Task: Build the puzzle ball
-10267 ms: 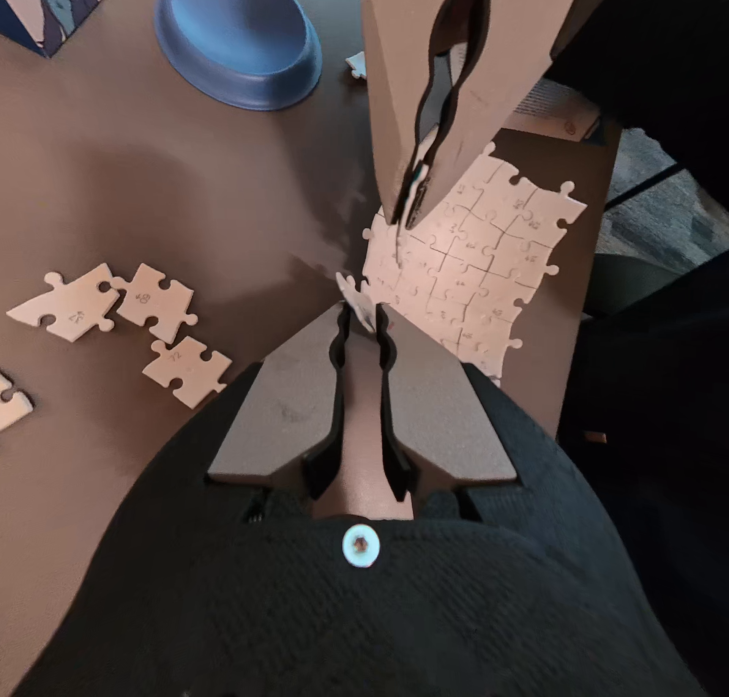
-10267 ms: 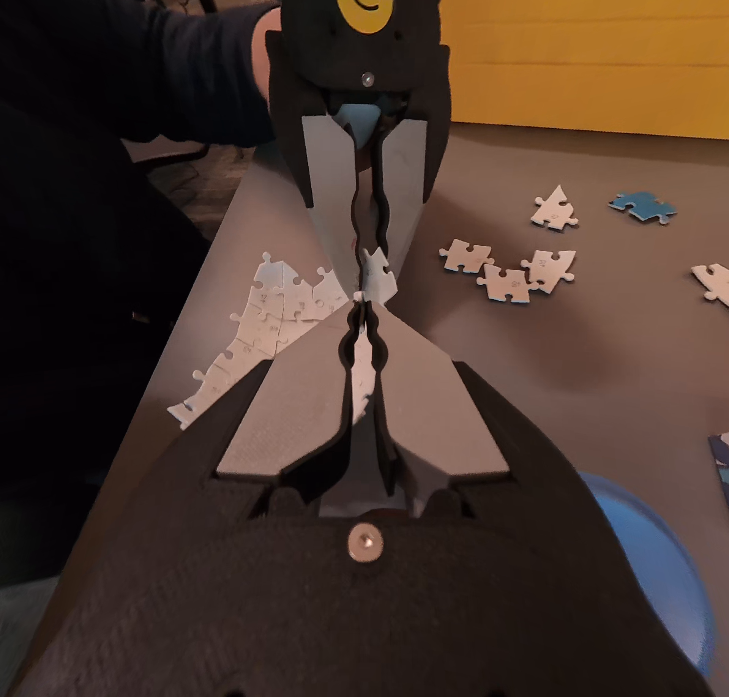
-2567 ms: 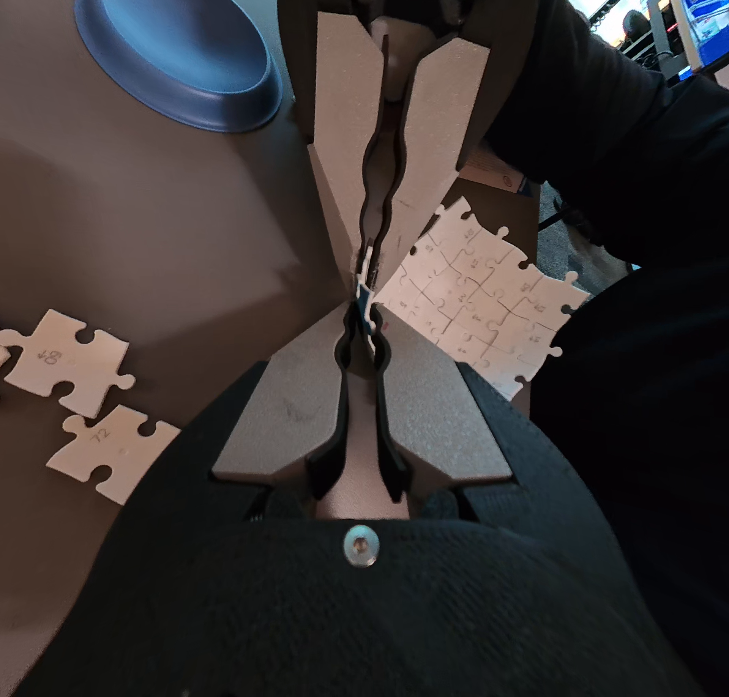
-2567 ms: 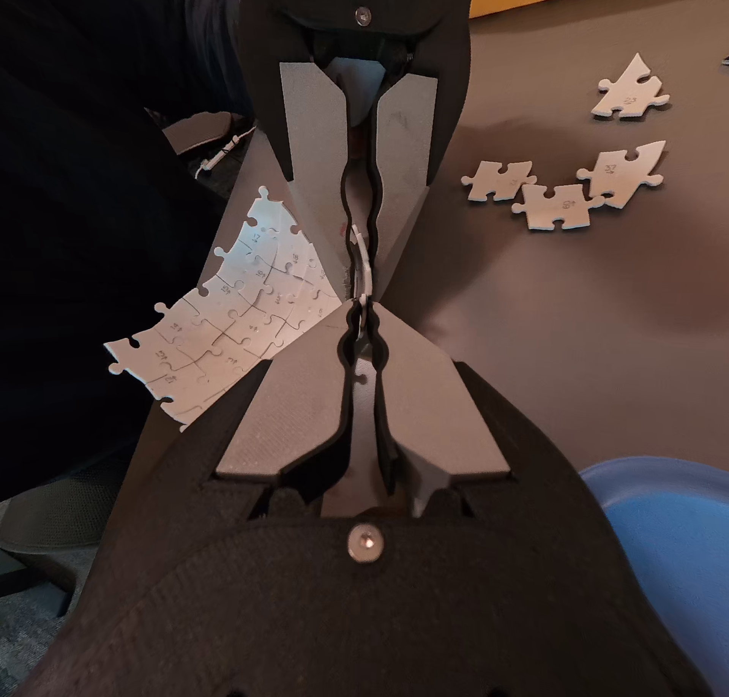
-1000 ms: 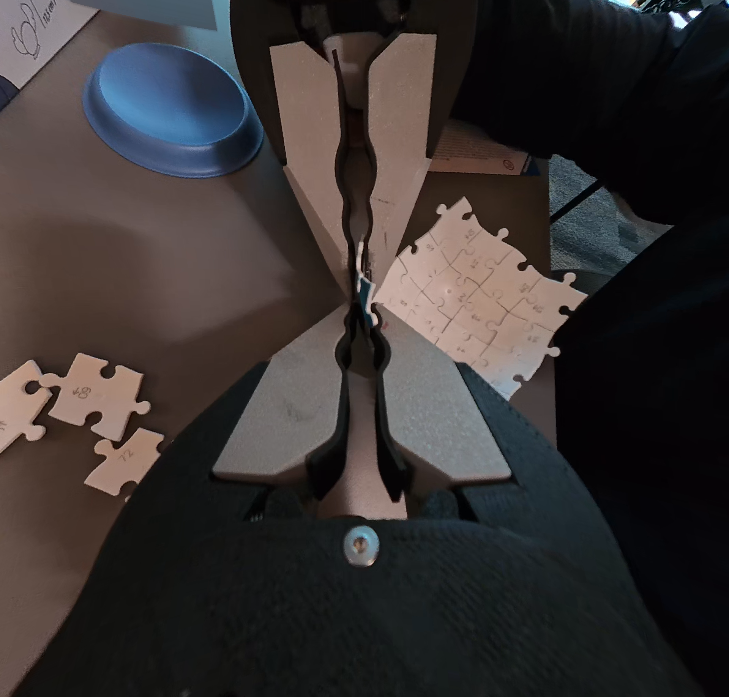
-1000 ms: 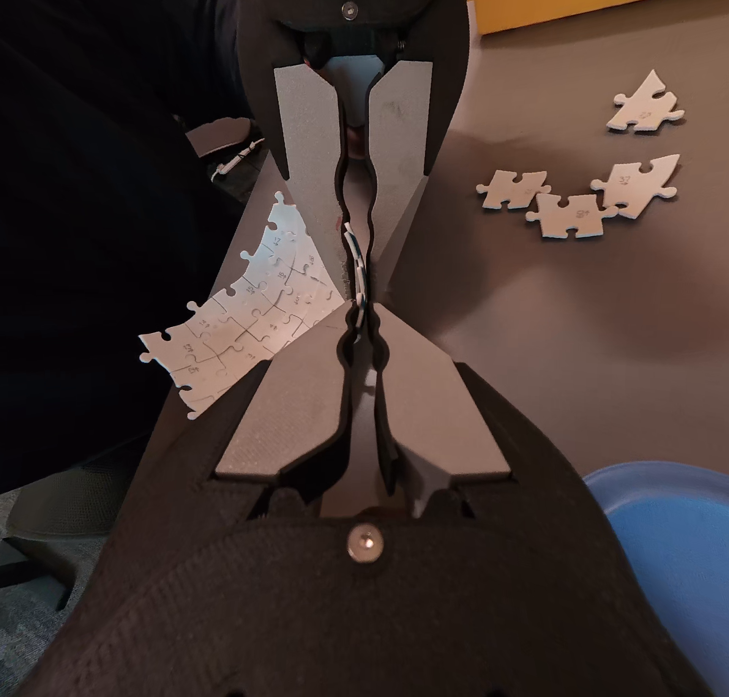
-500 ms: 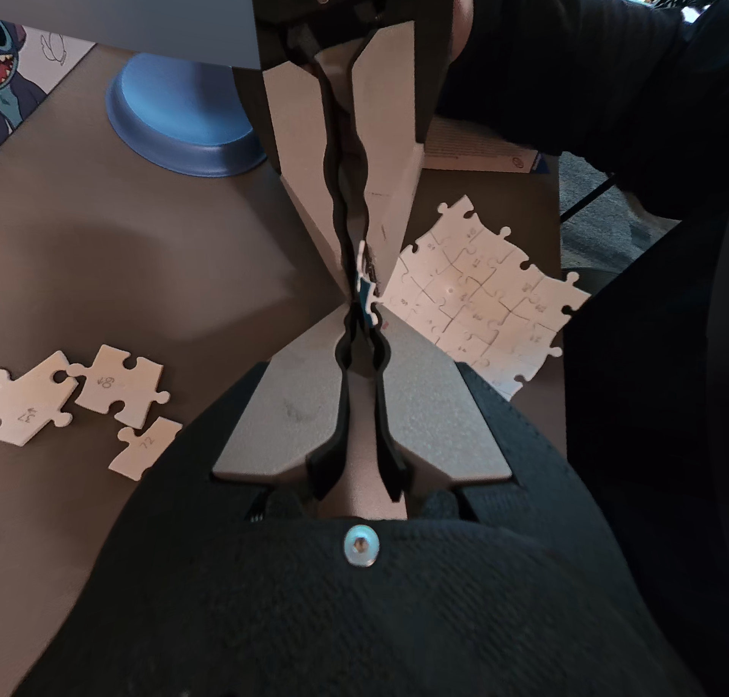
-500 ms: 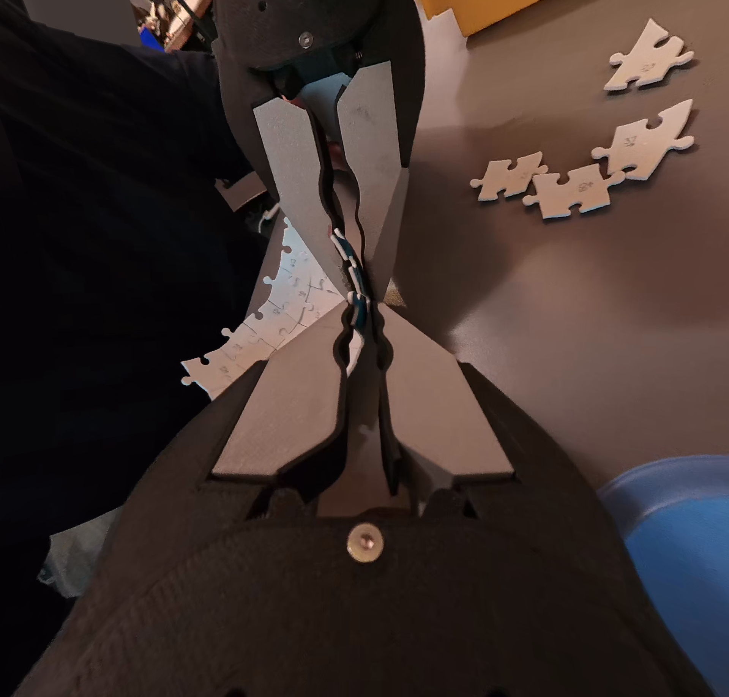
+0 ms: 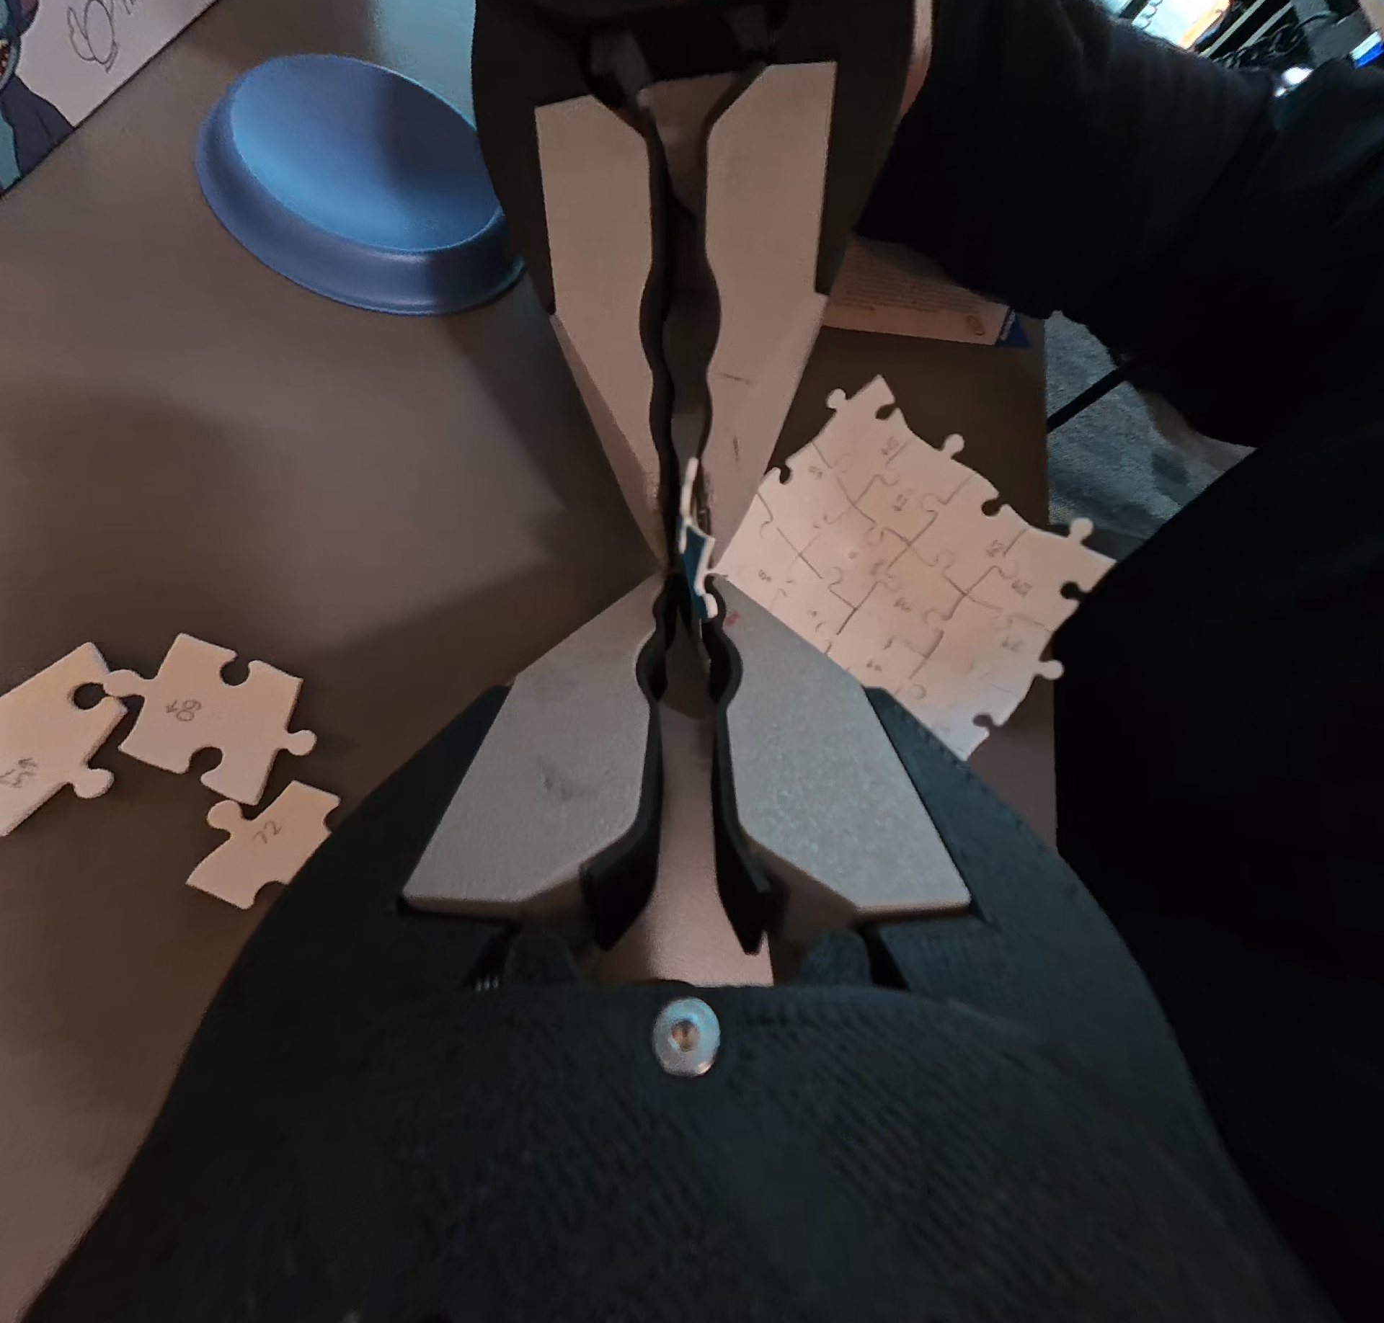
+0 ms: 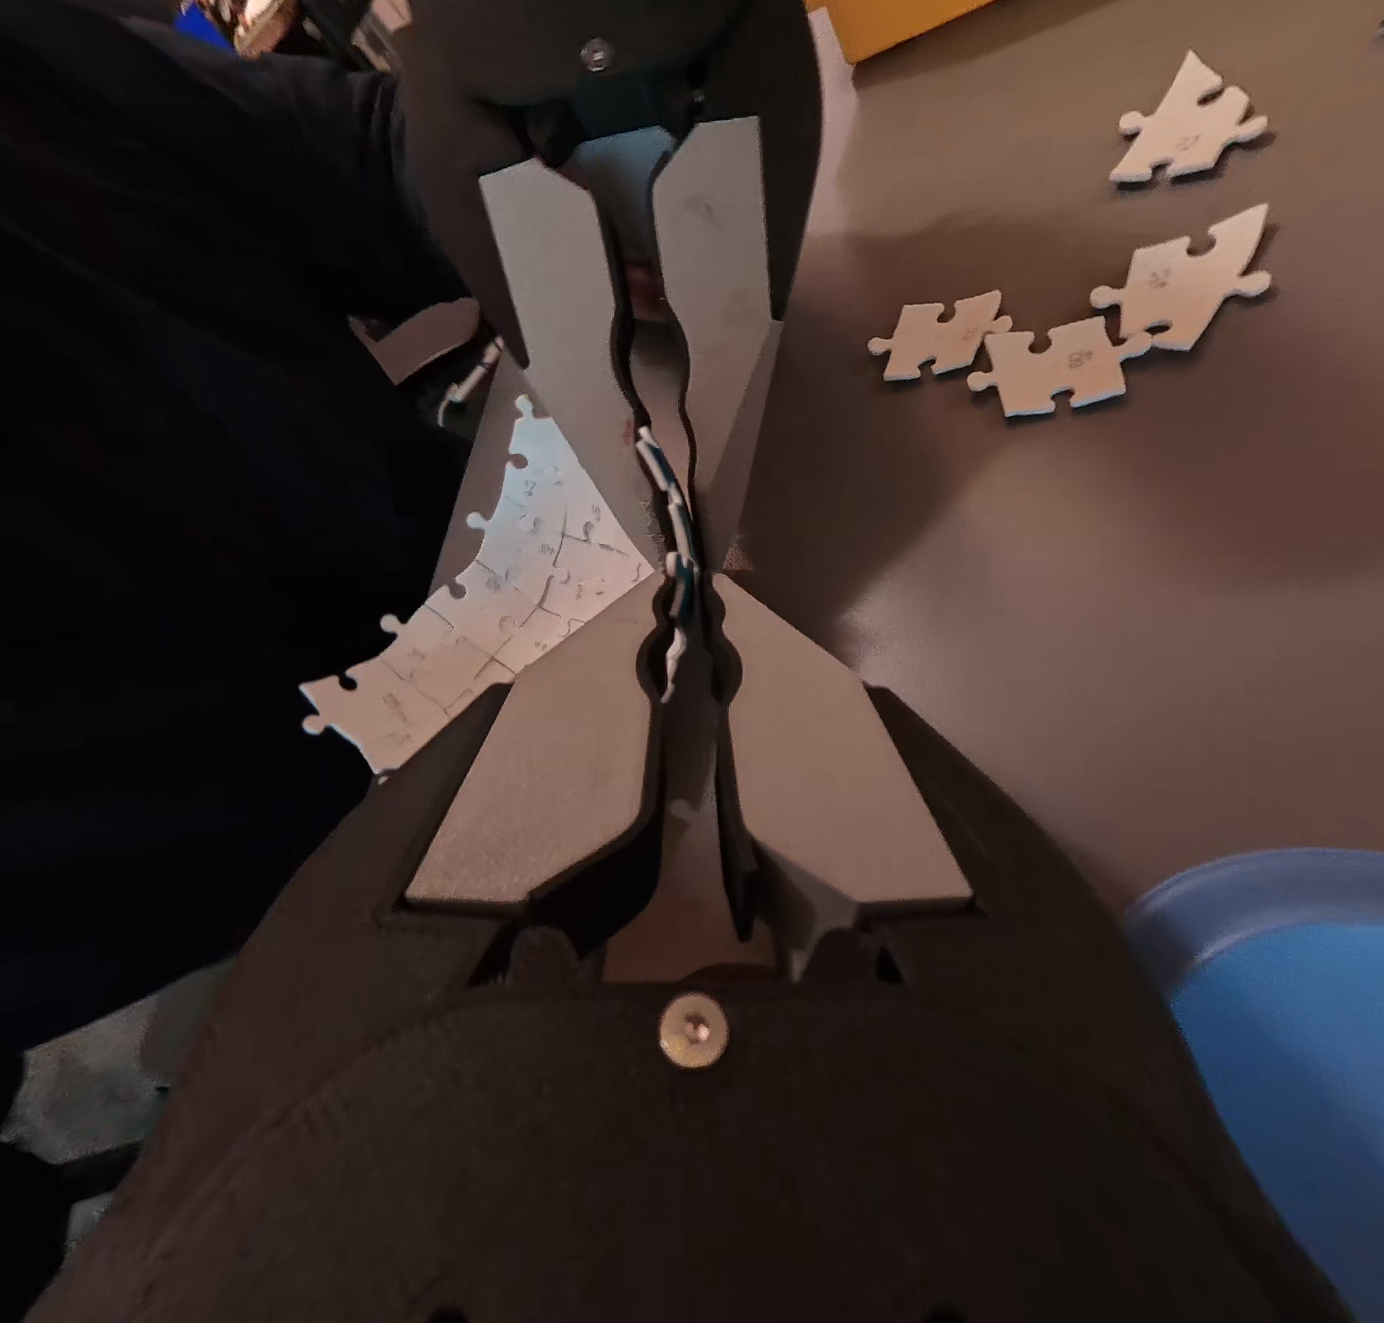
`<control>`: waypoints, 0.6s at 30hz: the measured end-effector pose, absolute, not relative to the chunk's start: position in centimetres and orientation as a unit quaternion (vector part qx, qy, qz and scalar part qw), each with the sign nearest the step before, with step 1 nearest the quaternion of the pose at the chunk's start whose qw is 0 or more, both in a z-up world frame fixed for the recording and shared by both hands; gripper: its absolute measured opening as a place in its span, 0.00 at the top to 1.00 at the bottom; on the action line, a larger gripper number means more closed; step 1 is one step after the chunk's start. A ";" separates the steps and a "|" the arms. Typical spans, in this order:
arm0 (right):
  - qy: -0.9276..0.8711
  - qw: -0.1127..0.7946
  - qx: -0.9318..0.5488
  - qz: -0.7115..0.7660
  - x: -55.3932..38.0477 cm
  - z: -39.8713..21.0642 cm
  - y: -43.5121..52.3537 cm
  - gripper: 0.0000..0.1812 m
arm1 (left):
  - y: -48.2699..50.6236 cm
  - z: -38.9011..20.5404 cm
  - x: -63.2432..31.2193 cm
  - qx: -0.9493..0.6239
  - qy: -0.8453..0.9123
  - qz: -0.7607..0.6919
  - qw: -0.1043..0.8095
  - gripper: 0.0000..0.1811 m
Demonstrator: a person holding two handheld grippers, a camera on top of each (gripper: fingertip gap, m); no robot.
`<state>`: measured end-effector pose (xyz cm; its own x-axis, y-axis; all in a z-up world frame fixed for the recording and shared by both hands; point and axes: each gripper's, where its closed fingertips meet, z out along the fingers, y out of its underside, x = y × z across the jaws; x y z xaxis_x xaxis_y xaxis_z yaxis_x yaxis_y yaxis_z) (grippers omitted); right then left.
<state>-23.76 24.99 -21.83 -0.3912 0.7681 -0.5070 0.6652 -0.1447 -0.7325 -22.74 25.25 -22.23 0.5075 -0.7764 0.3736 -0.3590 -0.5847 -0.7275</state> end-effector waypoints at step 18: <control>-0.691 0.049 -0.536 0.483 -23.3 -23.0 24.3 1.00 | 25.3 -22.1 -22.7 -0.816 0.336 -0.370 0.289 0.99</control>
